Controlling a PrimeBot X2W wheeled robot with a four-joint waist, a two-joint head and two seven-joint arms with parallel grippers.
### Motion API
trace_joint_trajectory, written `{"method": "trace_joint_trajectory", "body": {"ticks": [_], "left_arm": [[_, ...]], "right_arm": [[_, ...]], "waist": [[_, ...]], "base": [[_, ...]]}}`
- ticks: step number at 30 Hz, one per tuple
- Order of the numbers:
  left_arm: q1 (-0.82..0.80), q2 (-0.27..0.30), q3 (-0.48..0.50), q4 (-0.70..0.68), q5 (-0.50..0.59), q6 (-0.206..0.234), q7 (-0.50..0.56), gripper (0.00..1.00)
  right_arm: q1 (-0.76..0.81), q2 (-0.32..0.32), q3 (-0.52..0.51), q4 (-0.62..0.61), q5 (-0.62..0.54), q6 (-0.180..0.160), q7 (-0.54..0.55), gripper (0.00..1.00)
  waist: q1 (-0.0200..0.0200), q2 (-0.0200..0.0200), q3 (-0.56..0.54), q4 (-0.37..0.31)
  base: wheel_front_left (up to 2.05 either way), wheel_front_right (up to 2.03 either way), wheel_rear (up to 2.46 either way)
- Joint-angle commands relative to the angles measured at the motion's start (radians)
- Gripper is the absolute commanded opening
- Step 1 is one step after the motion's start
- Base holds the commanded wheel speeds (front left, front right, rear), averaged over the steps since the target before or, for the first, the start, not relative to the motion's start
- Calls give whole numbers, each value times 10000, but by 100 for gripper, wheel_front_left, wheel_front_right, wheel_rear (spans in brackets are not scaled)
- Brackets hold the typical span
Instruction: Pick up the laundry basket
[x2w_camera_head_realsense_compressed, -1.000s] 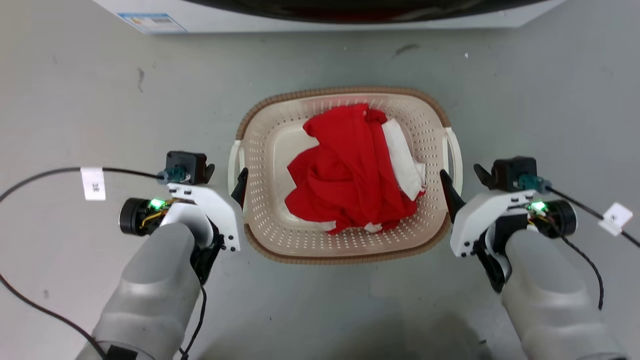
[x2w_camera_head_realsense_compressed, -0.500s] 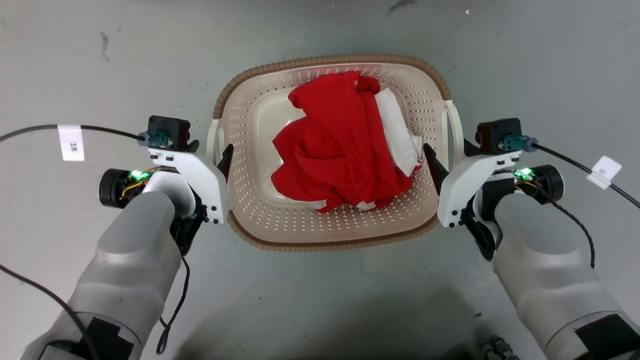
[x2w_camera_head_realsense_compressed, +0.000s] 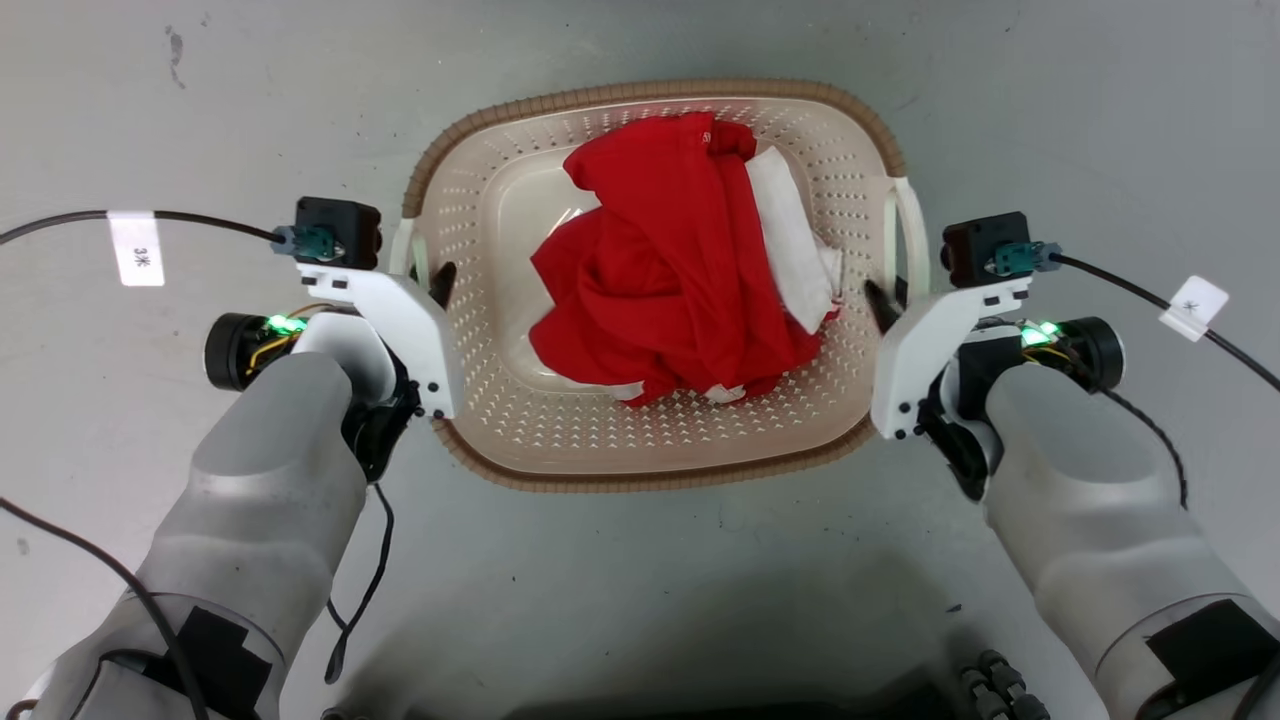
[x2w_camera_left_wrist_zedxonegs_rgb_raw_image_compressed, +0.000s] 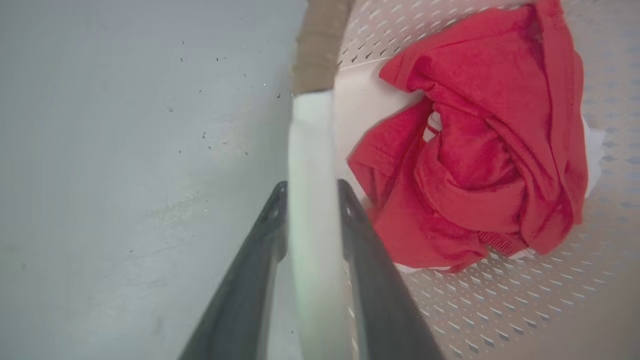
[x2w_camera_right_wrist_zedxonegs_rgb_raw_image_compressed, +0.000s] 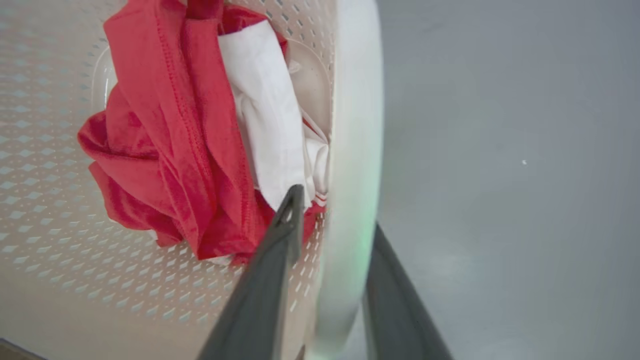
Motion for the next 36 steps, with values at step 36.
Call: {"method": "trace_joint_trajectory", "body": {"ticks": [36], "left_arm": [[1551,-371,-1379,498,-3235,-37,1847,0]], "right_arm": [[1232,61,2034,372,2591,20,3978,0]], "waist": [[-1,0,-4703,136]], "base": [[0,0,0]]}}
